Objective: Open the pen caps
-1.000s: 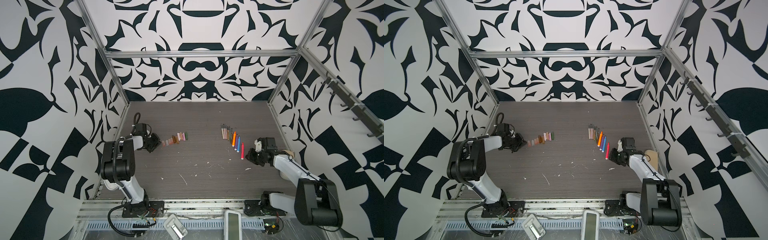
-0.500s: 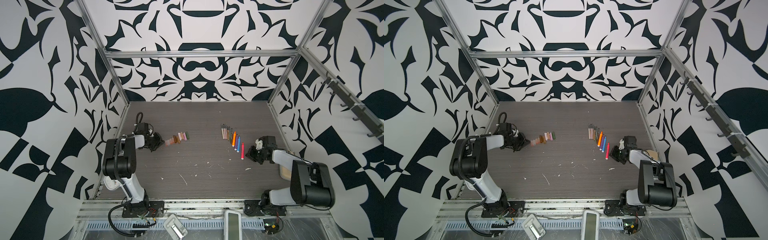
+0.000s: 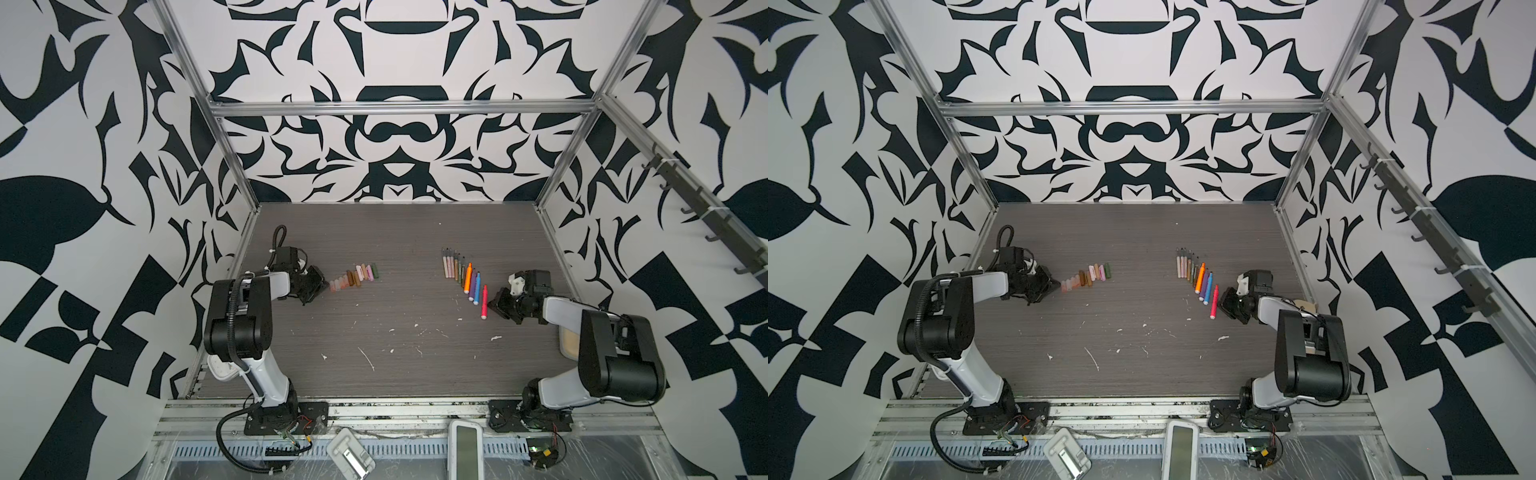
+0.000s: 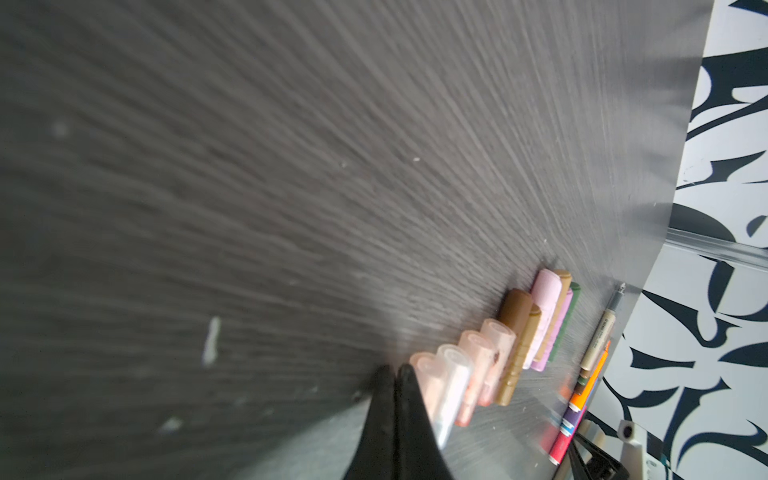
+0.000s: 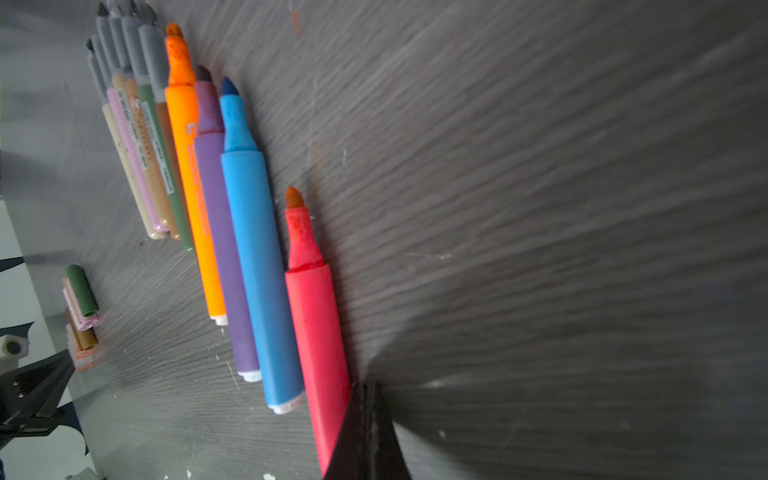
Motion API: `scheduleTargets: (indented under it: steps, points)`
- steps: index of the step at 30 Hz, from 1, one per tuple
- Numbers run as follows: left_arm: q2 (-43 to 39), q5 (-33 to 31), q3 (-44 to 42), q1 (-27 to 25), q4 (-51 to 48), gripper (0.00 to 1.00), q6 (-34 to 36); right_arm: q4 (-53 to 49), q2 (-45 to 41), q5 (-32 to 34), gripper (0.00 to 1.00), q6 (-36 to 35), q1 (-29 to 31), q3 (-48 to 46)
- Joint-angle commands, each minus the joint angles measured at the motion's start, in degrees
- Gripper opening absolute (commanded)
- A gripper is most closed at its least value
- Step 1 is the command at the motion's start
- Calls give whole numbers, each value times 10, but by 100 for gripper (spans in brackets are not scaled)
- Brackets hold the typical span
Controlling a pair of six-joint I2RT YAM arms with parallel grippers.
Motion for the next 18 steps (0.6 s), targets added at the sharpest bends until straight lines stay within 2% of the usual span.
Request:
scheduleTargets:
  steps: [1, 9, 14, 18]
  points:
    - [-12, -55, -35, 5, -50, 0, -8, -16, 17, 0, 0, -4, 0, 4]
    - [-81, -74, -74, 11, -35, 0, -8, -12, 32, -12, 3, -8, -1, 14]
    - [-175, -103, -126, 17, 9, 0, -17, -12, 44, -16, 6, -10, -2, 22]
    - [-268, -160, -155, 21, 36, 7, -12, -17, 23, 6, 6, -7, -8, 17]
